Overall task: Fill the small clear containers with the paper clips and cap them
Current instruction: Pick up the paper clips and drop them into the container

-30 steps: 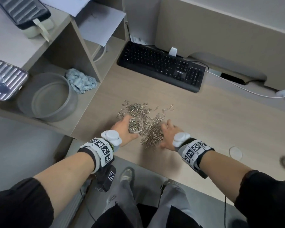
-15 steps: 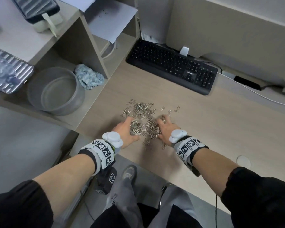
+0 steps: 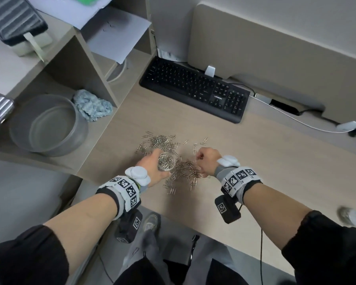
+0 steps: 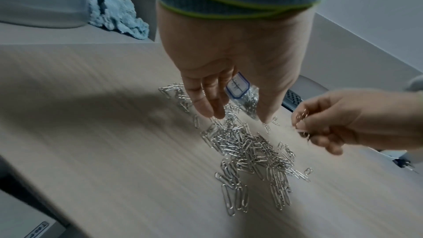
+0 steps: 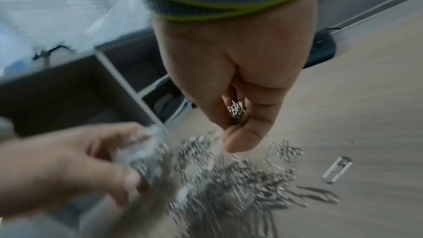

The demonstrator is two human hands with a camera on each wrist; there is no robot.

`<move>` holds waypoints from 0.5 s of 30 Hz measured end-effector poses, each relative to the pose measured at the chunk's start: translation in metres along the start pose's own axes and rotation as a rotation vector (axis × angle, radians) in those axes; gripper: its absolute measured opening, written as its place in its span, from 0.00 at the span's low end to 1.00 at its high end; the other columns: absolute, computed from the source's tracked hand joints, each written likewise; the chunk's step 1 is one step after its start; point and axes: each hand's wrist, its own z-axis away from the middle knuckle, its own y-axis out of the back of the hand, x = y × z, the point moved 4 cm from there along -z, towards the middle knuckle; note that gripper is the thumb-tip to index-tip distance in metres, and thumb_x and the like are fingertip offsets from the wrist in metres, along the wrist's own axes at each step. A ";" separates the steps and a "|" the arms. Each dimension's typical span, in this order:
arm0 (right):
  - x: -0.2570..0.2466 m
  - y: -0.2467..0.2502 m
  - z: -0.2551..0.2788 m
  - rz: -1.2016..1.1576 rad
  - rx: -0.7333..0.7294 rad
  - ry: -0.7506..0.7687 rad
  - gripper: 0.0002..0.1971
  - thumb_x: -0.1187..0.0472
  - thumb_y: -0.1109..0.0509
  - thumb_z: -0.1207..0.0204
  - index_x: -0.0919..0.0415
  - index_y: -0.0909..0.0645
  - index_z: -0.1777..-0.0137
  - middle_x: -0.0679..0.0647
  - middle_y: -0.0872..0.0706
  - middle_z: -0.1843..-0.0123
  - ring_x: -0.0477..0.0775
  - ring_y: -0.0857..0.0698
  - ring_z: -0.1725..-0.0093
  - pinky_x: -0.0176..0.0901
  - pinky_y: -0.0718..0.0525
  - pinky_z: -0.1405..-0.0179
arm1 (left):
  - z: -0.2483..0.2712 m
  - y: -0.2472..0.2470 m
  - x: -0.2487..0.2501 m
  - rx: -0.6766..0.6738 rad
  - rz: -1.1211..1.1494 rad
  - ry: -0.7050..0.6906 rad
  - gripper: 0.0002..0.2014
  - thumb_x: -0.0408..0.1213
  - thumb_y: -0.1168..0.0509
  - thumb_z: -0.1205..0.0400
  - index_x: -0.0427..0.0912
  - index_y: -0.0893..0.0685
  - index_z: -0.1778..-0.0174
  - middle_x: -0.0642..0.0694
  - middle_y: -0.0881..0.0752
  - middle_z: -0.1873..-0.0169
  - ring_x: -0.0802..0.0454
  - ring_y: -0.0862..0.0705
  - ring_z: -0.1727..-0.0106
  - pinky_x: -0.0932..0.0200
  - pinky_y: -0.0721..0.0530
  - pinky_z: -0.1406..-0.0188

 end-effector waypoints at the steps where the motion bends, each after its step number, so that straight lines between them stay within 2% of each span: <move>1: -0.001 0.007 0.004 -0.139 0.007 -0.013 0.08 0.74 0.37 0.21 0.61 0.21 0.53 0.59 0.15 0.70 0.51 0.17 0.81 0.40 0.18 0.85 | -0.003 -0.001 0.005 -0.006 -0.008 -0.010 0.30 0.50 0.23 0.30 0.56 0.31 0.36 0.49 0.15 0.51 0.48 0.15 0.58 0.48 0.13 0.56; 4: -0.011 0.031 0.022 -0.421 -0.011 0.032 0.06 0.76 0.37 0.22 0.67 0.21 0.52 0.60 0.20 0.76 0.49 0.21 0.86 0.40 0.19 0.86 | -0.010 -0.006 0.025 -0.019 -0.018 -0.056 0.32 0.50 0.23 0.30 0.52 0.31 0.34 0.49 0.15 0.51 0.49 0.15 0.58 0.51 0.14 0.57; 7: -0.023 0.046 0.035 -0.512 -0.030 0.096 0.06 0.77 0.36 0.23 0.68 0.22 0.52 0.61 0.21 0.77 0.51 0.22 0.87 0.39 0.20 0.85 | -0.014 -0.012 0.049 -0.033 -0.004 -0.120 0.32 0.52 0.22 0.30 0.51 0.30 0.35 0.53 0.16 0.56 0.51 0.16 0.60 0.57 0.20 0.64; 12: -0.031 0.054 0.045 -0.353 0.012 0.175 0.08 0.72 0.33 0.22 0.58 0.21 0.55 0.57 0.18 0.76 0.47 0.20 0.85 0.40 0.19 0.82 | -0.015 -0.014 0.084 -0.032 0.016 -0.178 0.31 0.50 0.25 0.31 0.47 0.28 0.35 0.51 0.16 0.56 0.51 0.17 0.60 0.56 0.21 0.66; 15: -0.033 0.055 0.052 -0.274 0.009 0.203 0.06 0.70 0.33 0.22 0.59 0.19 0.51 0.56 0.16 0.75 0.45 0.19 0.83 0.37 0.19 0.79 | -0.013 -0.013 0.092 -0.025 0.033 -0.193 0.26 0.47 0.24 0.30 0.46 0.27 0.40 0.51 0.18 0.56 0.50 0.18 0.60 0.58 0.26 0.67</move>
